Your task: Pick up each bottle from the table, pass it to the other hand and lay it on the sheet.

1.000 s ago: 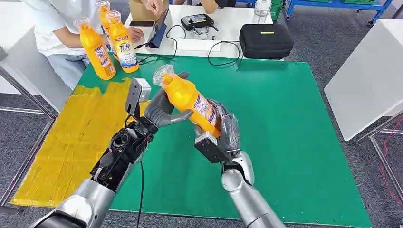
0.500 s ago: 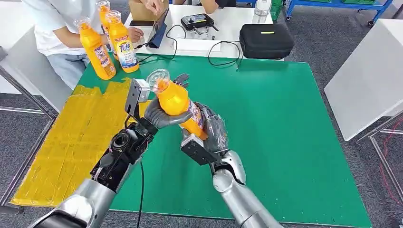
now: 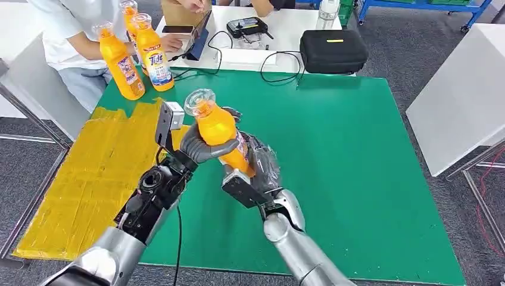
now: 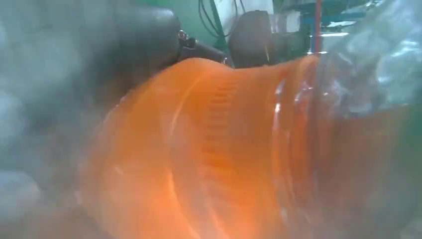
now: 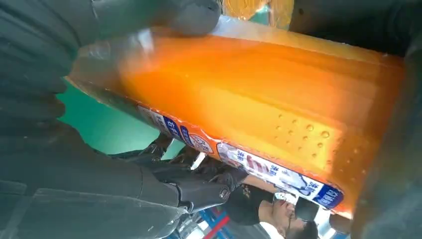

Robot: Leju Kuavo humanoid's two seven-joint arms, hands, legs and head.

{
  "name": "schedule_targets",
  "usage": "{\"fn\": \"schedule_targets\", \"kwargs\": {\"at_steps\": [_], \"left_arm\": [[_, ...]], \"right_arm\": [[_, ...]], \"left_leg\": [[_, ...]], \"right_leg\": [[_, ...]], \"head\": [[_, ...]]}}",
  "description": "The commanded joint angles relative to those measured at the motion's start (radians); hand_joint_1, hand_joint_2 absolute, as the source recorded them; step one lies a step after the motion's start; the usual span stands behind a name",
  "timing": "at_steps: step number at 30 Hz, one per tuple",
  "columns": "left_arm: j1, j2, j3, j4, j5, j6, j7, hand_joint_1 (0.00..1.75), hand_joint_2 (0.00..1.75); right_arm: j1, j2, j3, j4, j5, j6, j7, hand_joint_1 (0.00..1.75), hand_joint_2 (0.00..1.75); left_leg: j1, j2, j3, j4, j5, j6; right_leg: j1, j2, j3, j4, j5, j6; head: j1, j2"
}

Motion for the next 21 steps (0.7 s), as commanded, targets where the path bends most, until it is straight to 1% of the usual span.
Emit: {"fn": "schedule_targets", "kwargs": {"at_steps": [1,3,5,7,10,12,13,14,15,17,18,20,21], "left_arm": [[-0.05,-0.014,0.012,0.05,0.003,0.003,0.004,1.75,1.75],[-0.05,-0.014,0.012,0.05,0.003,0.003,0.004,1.75,1.75],[-0.049,-0.017,0.016,0.048,0.006,0.017,0.003,1.75,1.75],[-0.048,-0.017,0.017,0.045,0.007,0.022,0.003,1.75,1.75],[-0.046,-0.018,0.02,0.039,0.008,0.033,0.003,1.75,1.75],[-0.036,-0.02,0.027,0.02,0.005,0.055,-0.002,1.75,1.75],[-0.029,-0.019,0.03,0.01,0.0,0.066,-0.006,1.75,1.75],[-0.021,-0.016,0.034,-0.004,-0.016,0.09,-0.014,1.75,1.75],[-0.016,-0.015,0.038,-0.011,-0.021,0.101,-0.016,1.75,1.75],[0.002,-0.007,0.055,-0.04,-0.059,0.169,-0.033,1.75,1.75],[0.01,-0.003,0.064,-0.053,-0.067,0.184,-0.034,1.75,1.75],[0.017,0.006,0.083,-0.065,-0.065,0.188,-0.033,1.75,1.75],[0.021,0.01,0.104,-0.067,-0.044,0.167,-0.023,1.75,1.75]], "right_arm": [[-0.016,-0.009,0.061,0.062,0.005,0.017,-0.006,1.75,1.75],[-0.016,-0.009,0.061,0.062,0.005,0.017,-0.006,1.75,1.75],[-0.015,-0.01,0.06,0.06,0.003,0.015,-0.006,1.75,1.75],[-0.014,-0.011,0.059,0.059,0.002,0.014,-0.005,1.75,1.75],[-0.012,-0.011,0.055,0.057,0.0,0.009,-0.004,1.75,1.75],[0.0,-0.014,0.047,0.033,-0.002,-0.008,-0.011,1.75,1.75],[0.007,-0.016,0.044,0.018,-0.005,-0.011,-0.014,1.75,1.75],[0.023,-0.019,0.037,-0.016,-0.011,-0.023,-0.022,1.15,1.75],[0.033,-0.021,0.035,-0.038,-0.014,-0.029,-0.028,0.0,1.75],[0.081,-0.04,0.036,-0.161,-0.015,-0.036,-0.031,0.0,1.75],[0.106,-0.054,0.037,-0.229,-0.014,-0.034,-0.025,0.0,1.75],[0.135,-0.072,0.036,-0.313,-0.012,-0.034,-0.021,0.0,1.75],[0.154,-0.081,0.033,-0.364,-0.013,-0.035,-0.017,0.0,1.75]], "left_leg": [[0.0,-0.001,0.003,0.0,-0.001,0.0],[0.001,-0.001,0.002,0.0,-0.001,0.0],[0.0,-0.002,0.005,0.0,-0.002,-0.001],[0.0,-0.001,0.002,0.0,-0.001,0.0],[0.0,-0.002,0.004,0.0,-0.002,-0.001],[0.001,-0.001,0.002,0.0,-0.001,0.0],[0.0,-0.002,0.005,-0.001,-0.002,-0.001],[0.0,-0.001,0.003,0.0,-0.001,0.0],[0.0,-0.001,0.002,0.0,-0.001,0.0],[0.0,-0.002,0.003,0.0,-0.002,0.0],[0.0,-0.002,0.006,-0.001,-0.003,-0.001],[0.0,-0.002,0.003,0.0,-0.002,0.0],[0.0,0.0,0.002,0.0,-0.001,0.0]], "right_leg": [[0.0,0.003,0.004,0.0,-0.001,-0.001],[0.0,0.002,0.002,0.0,-0.001,-0.001],[-0.001,0.004,0.006,0.0,-0.002,-0.001],[0.0,0.002,0.003,0.0,-0.001,-0.001],[-0.001,0.003,0.005,0.0,-0.002,-0.001],[0.0,0.002,0.003,0.0,-0.001,-0.001],[-0.001,0.003,0.005,-0.001,-0.002,-0.001],[0.0,0.002,0.003,-0.001,-0.001,-0.001],[0.0,0.002,0.002,-0.001,-0.001,-0.001],[-0.001,0.002,0.003,0.0,-0.002,-0.001],[-0.001,0.004,0.006,-0.001,-0.003,-0.001],[-0.001,0.002,0.003,0.0,-0.002,-0.001],[-0.001,0.003,0.002,0.0,-0.001,-0.001]], "head": [[0.0,0.0],[0.0,0.0],[0.0,0.0],[0.0,0.0],[0.0,0.0],[0.0,0.0],[0.0,0.0],[0.0,0.0],[0.0,0.0],[0.0,0.0],[0.0,0.0],[0.001,0.0],[0.001,0.0]]}}
